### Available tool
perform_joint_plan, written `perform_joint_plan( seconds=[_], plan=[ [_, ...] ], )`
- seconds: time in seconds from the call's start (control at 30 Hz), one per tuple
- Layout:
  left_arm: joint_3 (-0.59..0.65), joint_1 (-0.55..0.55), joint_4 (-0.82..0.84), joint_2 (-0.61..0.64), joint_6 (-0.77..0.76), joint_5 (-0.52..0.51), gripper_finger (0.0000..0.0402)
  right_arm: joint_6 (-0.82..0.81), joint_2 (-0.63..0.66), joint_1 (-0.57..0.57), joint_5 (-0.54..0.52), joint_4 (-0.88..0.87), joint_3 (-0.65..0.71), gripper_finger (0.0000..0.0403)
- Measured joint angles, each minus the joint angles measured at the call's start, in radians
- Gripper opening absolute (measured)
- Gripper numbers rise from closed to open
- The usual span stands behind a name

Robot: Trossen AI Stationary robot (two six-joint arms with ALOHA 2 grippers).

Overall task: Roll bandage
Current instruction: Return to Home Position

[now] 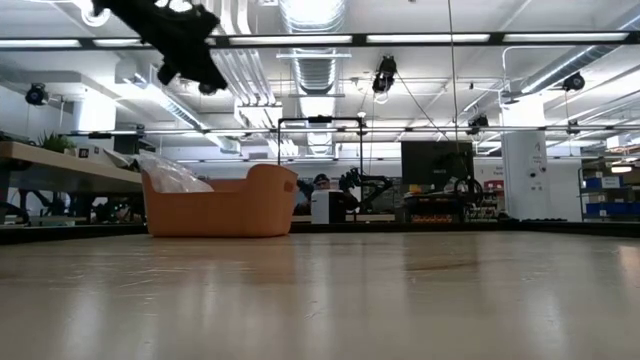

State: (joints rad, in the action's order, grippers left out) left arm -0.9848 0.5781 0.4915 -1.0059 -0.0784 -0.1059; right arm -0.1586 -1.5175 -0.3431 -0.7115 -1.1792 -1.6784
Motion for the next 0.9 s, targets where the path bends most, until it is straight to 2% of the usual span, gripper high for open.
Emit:
perform_joint_plan(
  seconds=[0.1,0.27,0.33,0.4,0.47,0.6,0.67,0.77,0.83,0.9],
  plan=[
    [0.082,0.0,-0.068,0.114,-0.005,-0.004,0.0,0.009,0.069,-0.004,0.092,0.075,0.171,0.0182],
    [0.191,0.0,-0.101,0.264,-0.009,-0.007,0.0,-0.1,0.106,-0.001,0.116,0.109,0.344,0.0166],
    [0.241,-0.001,-0.1,0.314,-0.063,-0.003,0.0,-0.171,0.105,-0.002,0.119,0.116,0.389,0.0161],
    [0.298,-0.001,-0.134,0.342,-0.108,0.034,0.0,-0.209,0.101,-0.004,0.118,0.116,0.426,0.0158],
    [0.365,-0.001,-0.238,0.368,-0.123,0.119,0.0,-0.202,0.097,-0.004,0.118,0.12,0.462,0.0155],
    [0.54,-0.002,-0.534,0.41,-0.11,0.311,0.0,-0.103,0.087,-0.002,0.11,0.147,0.532,0.0153],
    [0.629,-0.002,-0.67,0.42,-0.106,0.378,0.0,-0.024,0.09,0.001,0.124,0.219,0.571,0.0153],
    [0.729,-0.001,-0.795,0.429,-0.095,0.379,0.0,0.1,0.091,0.017,0.2,0.327,0.638,0.0157],
    [0.769,0.0,-0.812,0.432,-0.087,0.378,0.0,0.187,0.098,0.039,0.279,0.408,0.681,0.016],
    [0.798,0.0,-0.811,0.434,-0.045,0.378,0.0,0.272,0.105,0.066,0.316,0.466,0.739,0.0162]
  ],
)
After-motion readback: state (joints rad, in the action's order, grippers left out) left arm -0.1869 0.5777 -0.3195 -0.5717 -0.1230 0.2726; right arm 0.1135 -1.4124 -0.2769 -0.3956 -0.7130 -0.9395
